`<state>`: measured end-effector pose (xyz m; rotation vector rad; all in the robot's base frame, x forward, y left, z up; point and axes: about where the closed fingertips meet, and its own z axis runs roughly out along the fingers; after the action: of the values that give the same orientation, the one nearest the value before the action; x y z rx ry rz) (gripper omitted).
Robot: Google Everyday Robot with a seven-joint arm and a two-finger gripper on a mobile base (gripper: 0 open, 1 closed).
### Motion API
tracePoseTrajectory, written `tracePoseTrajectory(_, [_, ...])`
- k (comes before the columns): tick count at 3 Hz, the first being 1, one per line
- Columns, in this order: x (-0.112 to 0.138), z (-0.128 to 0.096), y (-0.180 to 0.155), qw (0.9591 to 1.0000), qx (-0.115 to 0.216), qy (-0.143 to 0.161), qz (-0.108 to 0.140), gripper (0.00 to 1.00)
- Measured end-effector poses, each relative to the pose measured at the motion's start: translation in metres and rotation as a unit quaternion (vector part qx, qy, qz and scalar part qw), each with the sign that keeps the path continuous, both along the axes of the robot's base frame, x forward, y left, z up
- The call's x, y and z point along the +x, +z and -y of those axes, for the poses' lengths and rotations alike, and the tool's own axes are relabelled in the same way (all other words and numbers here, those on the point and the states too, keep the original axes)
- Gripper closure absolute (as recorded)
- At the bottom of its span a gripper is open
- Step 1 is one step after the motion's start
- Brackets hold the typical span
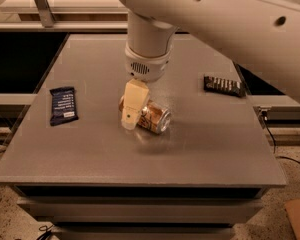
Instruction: Place orange can upright
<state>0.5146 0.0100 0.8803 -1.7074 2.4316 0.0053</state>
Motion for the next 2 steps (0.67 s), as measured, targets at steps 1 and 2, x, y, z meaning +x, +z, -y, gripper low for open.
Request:
tracePoseTrajectory(1, [0.008,-0.012,-0.019,0.9996,0.013,-0.020,-0.013,0.00])
tracePoseTrajectory(2, [0.014,-0.018,-0.034,0.9984,0.021,-0.048,-0.020,0.00])
